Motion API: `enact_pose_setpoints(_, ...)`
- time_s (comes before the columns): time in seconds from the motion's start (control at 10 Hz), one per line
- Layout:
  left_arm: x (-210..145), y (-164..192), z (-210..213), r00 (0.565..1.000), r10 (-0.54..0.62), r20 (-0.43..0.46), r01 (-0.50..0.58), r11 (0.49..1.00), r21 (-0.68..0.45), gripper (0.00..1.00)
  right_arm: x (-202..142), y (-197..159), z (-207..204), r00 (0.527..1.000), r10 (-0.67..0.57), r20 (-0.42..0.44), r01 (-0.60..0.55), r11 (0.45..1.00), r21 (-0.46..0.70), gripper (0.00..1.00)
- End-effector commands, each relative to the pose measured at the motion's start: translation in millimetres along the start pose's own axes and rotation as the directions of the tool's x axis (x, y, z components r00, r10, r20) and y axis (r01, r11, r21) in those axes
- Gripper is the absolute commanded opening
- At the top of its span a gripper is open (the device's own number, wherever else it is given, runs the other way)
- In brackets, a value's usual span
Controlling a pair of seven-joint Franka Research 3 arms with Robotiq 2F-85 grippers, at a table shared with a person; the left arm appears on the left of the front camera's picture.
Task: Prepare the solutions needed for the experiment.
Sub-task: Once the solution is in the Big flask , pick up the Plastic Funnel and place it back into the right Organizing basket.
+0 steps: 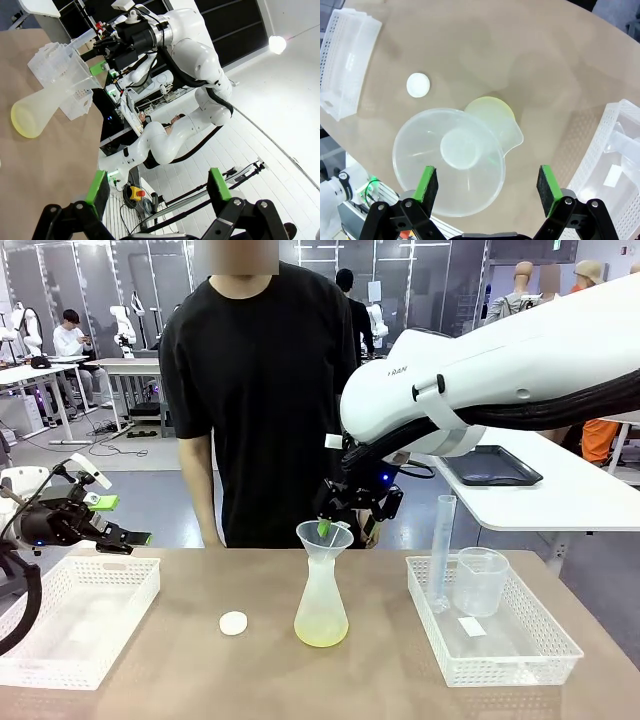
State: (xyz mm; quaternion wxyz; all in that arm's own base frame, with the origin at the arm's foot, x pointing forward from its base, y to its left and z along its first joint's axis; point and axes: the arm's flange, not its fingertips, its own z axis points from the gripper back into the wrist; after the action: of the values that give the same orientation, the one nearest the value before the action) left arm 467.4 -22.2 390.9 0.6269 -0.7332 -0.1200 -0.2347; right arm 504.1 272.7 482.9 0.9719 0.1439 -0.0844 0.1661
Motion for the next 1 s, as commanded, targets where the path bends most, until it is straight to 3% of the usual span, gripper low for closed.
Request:
enact_pose_setpoints(0.0,1,-1,0,1.0,-0.004,0.002,0.004,1.0,-0.001,1.0,9,3,0,0.998,-0.061,-0.017,0.061,0.998,-0.034,1.0)
enact_pose_setpoints(0.3,1,-1,0,1.0,-0.004,0.002,0.004,1.0,-0.001,1.0,14,-6,-8,0.993,-0.104,-0.047,0.104,0.995,-0.004,1.0)
enact_pose_setpoints(0.5,1,-1,0,1.0,-0.004,0.002,0.004,1.0,-0.001,1.0,13,-9,-11,0.992,-0.109,-0.064,0.111,0.994,0.016,0.91)
enact_pose_setpoints(0.9,1,-1,0,1.0,-0.004,0.002,0.004,1.0,-0.001,1.0,13,-16,-13,0.987,-0.138,-0.086,0.144,0.987,0.07,0.54)
